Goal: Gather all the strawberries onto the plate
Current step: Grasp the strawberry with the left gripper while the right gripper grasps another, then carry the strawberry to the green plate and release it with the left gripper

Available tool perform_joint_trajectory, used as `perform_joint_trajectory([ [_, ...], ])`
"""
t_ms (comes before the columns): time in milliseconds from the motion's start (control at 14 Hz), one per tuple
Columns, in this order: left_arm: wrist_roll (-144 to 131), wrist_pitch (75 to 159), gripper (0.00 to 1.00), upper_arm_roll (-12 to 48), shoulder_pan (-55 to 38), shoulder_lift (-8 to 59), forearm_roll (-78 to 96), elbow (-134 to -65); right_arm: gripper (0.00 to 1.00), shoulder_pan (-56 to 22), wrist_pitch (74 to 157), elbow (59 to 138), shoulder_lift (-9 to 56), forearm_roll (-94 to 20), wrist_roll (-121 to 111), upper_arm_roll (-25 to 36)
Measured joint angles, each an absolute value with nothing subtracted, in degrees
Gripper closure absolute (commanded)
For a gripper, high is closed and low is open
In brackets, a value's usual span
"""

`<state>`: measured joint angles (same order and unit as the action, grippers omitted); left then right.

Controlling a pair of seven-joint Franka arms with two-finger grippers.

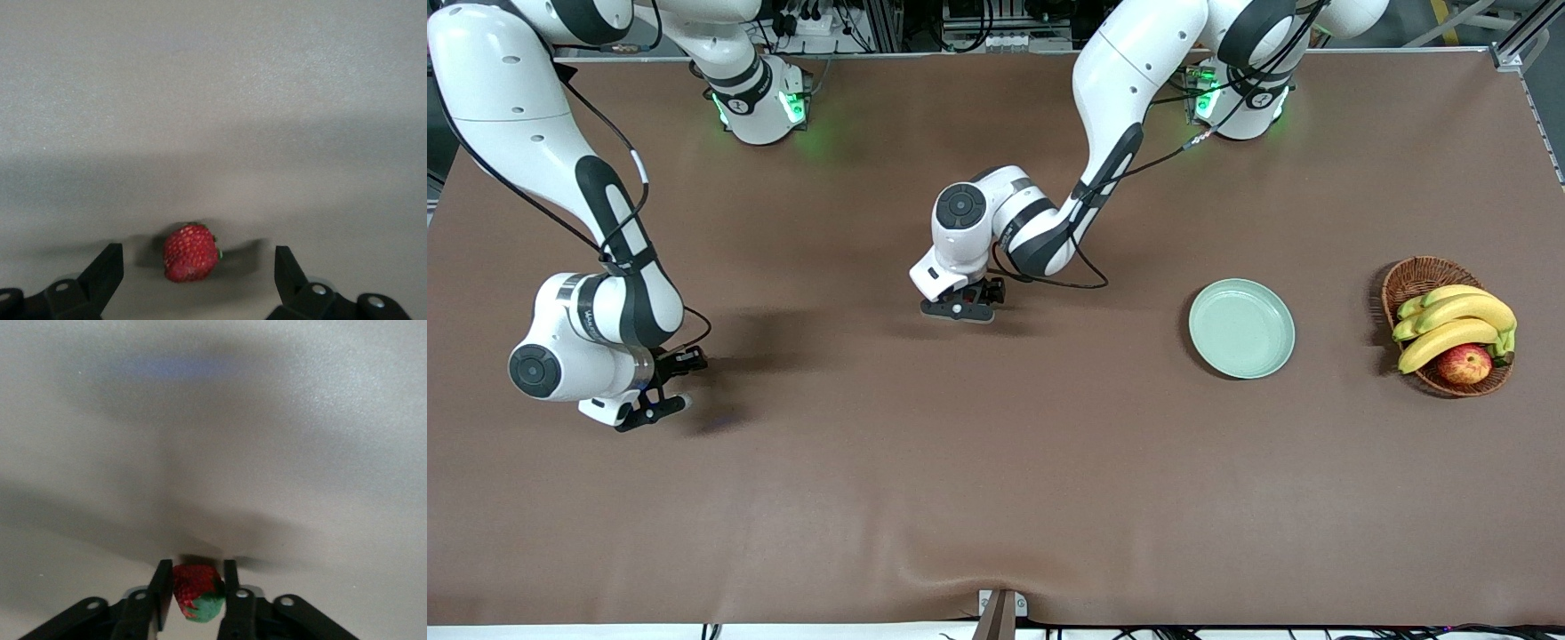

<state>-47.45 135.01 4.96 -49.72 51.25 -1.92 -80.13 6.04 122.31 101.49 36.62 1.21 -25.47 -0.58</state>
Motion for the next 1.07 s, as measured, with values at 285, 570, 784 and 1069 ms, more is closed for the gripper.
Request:
perform_joint_trajectory([
  [285,-47.45,135.02,1.0,4.83,-49.72,51.25,-1.92,-80.05,0.94,6.04,122.57,100.93,36.54,1.21,-25.8,-0.61],
  [570,-47.46,135.02,1.0,4.84,-49.83,51.25,-1.92,-79.9,0.98,6.01,122.48,97.62,36.1,1.22,-25.92,-0.94],
  [784,-47.49,134.87,1.0,4.85,-50.07,51.25,-1.92,-79.75,0.98,5.31,120.72,93.63,35.81,1.22,-26.01,-1.31],
  [1069,-50.3,132.19,1.0,3.37,-49.58,49.94,-1.92,-78.08,1.0,1.89,119.82,90.86,34.67,1.18,-24.25,-1.5],
])
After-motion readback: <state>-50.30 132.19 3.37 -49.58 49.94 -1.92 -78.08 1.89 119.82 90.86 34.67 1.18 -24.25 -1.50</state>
